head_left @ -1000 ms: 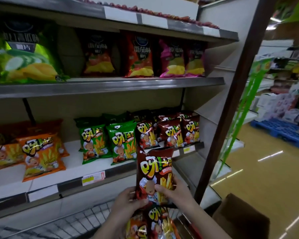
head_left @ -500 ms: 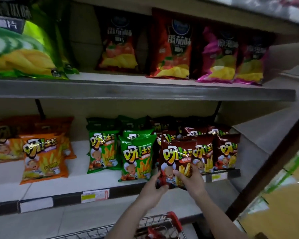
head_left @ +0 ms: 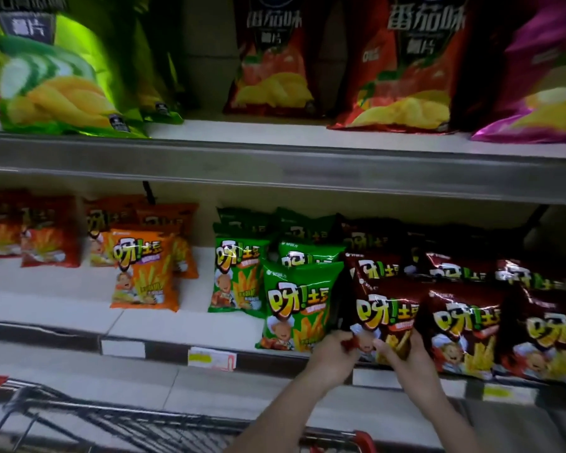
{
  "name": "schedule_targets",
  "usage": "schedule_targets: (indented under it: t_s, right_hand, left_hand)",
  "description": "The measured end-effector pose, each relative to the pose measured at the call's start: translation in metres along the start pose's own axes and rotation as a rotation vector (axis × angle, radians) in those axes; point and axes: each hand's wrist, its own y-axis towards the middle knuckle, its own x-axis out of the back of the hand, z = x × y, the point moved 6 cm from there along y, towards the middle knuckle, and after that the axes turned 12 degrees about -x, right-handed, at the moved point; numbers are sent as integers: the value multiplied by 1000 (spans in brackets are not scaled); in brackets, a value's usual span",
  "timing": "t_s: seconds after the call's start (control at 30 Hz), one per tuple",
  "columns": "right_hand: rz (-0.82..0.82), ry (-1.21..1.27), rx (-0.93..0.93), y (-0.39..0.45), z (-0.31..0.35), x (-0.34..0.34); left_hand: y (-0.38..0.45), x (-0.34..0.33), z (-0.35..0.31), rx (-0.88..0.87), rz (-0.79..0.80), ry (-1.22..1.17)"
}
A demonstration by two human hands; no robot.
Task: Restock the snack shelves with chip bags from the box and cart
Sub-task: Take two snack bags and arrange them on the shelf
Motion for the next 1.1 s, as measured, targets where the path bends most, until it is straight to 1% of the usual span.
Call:
schedule_targets:
  t_s: [0.17, 0.33, 0.47, 0.6, 0.7, 0.77, 0.83, 0.93, 1.03, 1.1]
  right_hand:
    - [26, -10, 57, -6, 2, 3]
    - [-10, 113, 91, -19, 6, 1]
    - [-77, 127, 117, -27, 6, 4]
    - [-121, 143, 122, -38, 9, 12]
    - [-217, 178, 120, -60, 11, 17]
    - [-273, 155, 175, -77, 10, 11]
    - [-222, 131, 211, -94, 5, -9]
    - [-42, 24, 191, -115, -19, -56]
    - [128, -237, 145, -133, -50, -108]
    - [254, -488, 21, -139, -87, -140]
  left_hand:
    - [-3, -1, -6, 12, 15, 6]
    - [-9, 1, -11, 37, 9, -58]
    - [-16, 15, -16, 52, -53, -135]
    - [-29, 28, -25, 59, -104, -274]
    - [-45, 40, -27, 29, -82, -346]
    - [-61, 54, -17, 20, -69, -375]
    - [-81, 73, 8, 54, -82, -387]
    - [-119, 105, 64, 157, -159, -404]
    - [-165, 133, 128, 278, -270, -437]
    - [-198, 146, 170, 360, -321, -484]
